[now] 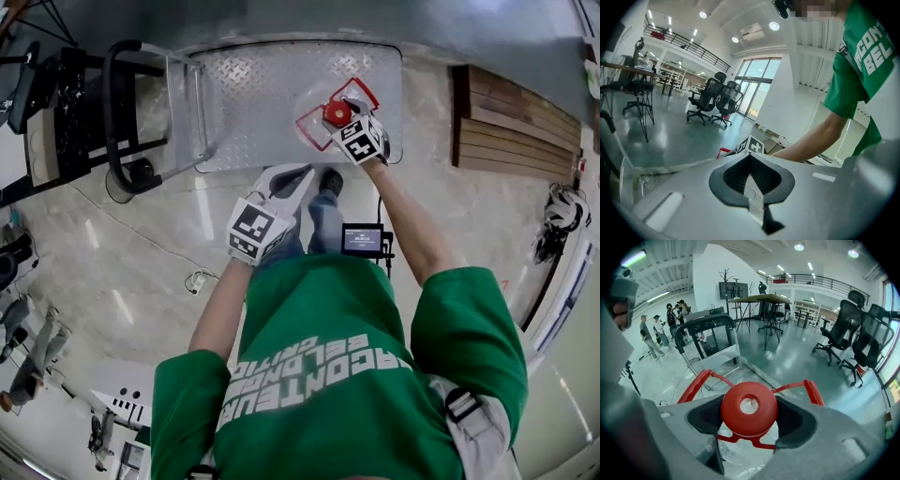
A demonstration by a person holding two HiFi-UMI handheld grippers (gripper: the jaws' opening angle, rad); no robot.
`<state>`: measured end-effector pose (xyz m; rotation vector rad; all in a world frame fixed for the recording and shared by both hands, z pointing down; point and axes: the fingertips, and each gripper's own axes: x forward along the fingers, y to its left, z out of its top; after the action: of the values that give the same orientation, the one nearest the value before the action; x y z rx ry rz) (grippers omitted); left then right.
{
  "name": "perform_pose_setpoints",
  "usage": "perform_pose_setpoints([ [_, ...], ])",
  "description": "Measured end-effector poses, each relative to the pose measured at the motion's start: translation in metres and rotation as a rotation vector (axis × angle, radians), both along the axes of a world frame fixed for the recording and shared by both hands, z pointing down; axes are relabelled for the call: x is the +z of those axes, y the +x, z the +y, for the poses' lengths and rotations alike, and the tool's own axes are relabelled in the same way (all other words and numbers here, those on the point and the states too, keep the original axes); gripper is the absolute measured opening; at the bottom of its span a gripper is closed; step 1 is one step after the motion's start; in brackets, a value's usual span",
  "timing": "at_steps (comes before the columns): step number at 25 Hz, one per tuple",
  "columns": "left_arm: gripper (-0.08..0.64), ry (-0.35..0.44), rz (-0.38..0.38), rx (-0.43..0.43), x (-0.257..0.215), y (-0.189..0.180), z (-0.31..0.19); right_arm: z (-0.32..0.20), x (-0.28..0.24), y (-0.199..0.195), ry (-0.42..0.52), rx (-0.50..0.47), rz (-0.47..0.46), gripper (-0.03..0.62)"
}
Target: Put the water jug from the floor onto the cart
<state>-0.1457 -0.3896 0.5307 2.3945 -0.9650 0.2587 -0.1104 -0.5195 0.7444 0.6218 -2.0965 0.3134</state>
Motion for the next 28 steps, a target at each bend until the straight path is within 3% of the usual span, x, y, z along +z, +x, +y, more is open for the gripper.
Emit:
perform_pose_setpoints([
  [7,0.015,-0.034,-0.015,0.062,0.028,0.003,-0.007,-0.014,0.061,-0.014,-0.064,-0.012,0.058,0.301],
  [13,0.015,-0.1,0.024,0.03,0.038,0.0,-0.008,-0.018,0.092,-0.023,-0.094,-0.04,0.1,0.301],
  [24,0.015,-0.095,0.026,0.023,0.045,0.006,-0.017,-0.019,0.097,-0.031,-0.083,-0.042,0.089,0.301],
  [28,0.015,-0.079,0.025,0.07,0.04,0.02,-0.014,-0.017,0.098,-0.03,-0.078,-0.037,0.08,0.301],
])
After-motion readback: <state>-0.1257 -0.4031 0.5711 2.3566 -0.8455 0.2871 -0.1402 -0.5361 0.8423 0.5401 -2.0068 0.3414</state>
